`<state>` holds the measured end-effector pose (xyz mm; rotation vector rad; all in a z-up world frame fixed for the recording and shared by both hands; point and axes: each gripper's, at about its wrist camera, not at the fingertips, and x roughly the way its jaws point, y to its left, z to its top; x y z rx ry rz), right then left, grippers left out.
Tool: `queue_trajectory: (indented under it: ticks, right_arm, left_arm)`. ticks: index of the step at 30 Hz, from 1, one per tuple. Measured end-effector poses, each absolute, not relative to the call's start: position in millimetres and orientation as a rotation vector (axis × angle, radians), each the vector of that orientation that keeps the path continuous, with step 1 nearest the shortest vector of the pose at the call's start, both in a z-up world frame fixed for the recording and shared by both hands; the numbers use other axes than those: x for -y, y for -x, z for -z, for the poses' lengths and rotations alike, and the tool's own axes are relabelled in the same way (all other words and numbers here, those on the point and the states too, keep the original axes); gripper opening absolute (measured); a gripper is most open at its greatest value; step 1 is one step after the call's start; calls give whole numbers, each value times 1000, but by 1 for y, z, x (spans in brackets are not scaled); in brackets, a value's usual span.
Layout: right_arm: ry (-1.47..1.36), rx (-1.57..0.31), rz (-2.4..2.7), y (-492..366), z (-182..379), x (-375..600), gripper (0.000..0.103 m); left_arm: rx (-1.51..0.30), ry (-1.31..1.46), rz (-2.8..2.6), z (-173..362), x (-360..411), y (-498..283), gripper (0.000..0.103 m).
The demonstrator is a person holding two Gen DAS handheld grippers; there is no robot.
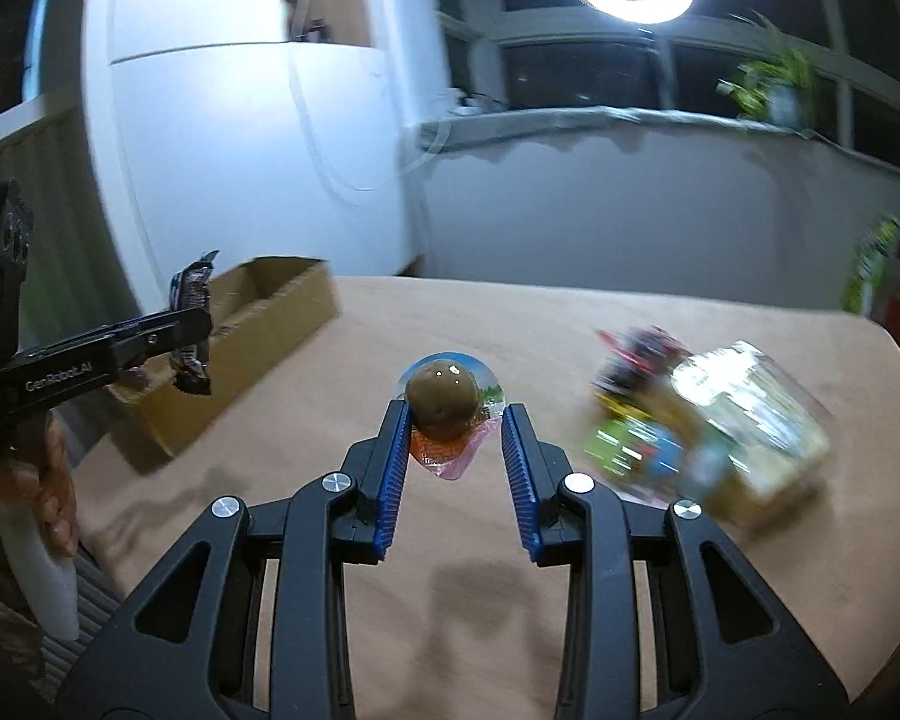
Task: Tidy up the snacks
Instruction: 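Carry the Snickers bar and chocolate into the box and release both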
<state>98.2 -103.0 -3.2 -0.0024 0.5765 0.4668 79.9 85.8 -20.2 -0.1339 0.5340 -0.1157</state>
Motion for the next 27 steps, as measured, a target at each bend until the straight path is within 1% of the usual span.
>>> queue_trajectory:
  ticks: [10,17,21,22,23,24,25,27]
  right_arm:
    - [102,-511,-668,-108,-20,-25,33]
    - [153,-486,-771,-125,-24,-106,33]
    - [221,-547,-786,-139,-6,-136,34]
    - [224,-547,-776,-140,-2,-136,36]
    - [234,-542,-757,-138,2,-135,36]
    - [241,-537,-740,-135,4,-132,36]
    - [244,-532,-727,-132,7,-129,36]
    - [236,-536,-715,-126,11,-121,38]
  left_arm:
    - [-475,211,-74,15,-176,-52,29]
    - [-477,241,-121,20,-206,-59,29]
    - [-510,250,-127,29,-213,-65,31]
    - [-517,246,-140,32,-214,-65,43]
    - [-517,244,-153,34,-214,-63,51]
    - [-509,242,-188,36,-216,-59,67]
    - [-498,246,-201,36,-218,-55,75]
    - [-477,266,-210,37,-222,-48,76]
